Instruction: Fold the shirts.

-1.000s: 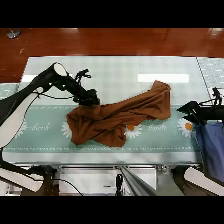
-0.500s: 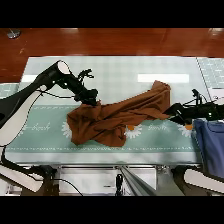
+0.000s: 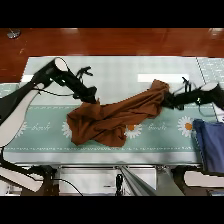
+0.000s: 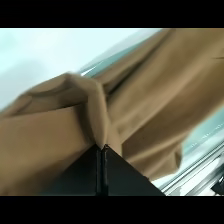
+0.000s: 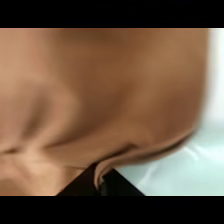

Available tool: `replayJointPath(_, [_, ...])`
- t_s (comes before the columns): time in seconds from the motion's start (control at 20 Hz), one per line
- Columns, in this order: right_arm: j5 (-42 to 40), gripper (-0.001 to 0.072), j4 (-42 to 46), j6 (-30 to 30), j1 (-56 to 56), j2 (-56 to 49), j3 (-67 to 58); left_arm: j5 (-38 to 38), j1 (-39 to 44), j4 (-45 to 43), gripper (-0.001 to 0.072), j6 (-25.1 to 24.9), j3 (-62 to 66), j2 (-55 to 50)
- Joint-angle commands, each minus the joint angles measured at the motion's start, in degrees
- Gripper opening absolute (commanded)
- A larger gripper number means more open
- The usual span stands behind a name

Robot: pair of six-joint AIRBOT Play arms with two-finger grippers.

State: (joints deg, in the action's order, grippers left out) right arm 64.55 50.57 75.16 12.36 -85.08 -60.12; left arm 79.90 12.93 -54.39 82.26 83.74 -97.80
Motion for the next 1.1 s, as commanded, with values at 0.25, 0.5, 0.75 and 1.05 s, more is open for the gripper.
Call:
replayJointPath(0.25, [17.6,0.0028,4.0,10.8,-1.0,1.2,-66.8,-12.7,-8.8,1.0,0.0024,5.1,27.4,20.8])
replayJointPath(0.5, [16.0,0.0028,8.3,10.3,-1.0,21.1,-61.3,-17.8,-15.0,-0.1,0.0024,5.0,31.9,37.9])
replayJointPath(0.75, [16.1,0.0028,18.6,10.1,-1.0,39.1,-58.2,-15.7,-18.3,-13.5,0.0024,5.5,31.8,53.4])
replayJointPath(1.05, [21.6,0.0028,23.2,12.3,-1.0,47.8,-58.2,-10.9,-18.3,-17.7,0.0024,7.0,31.8,62.2])
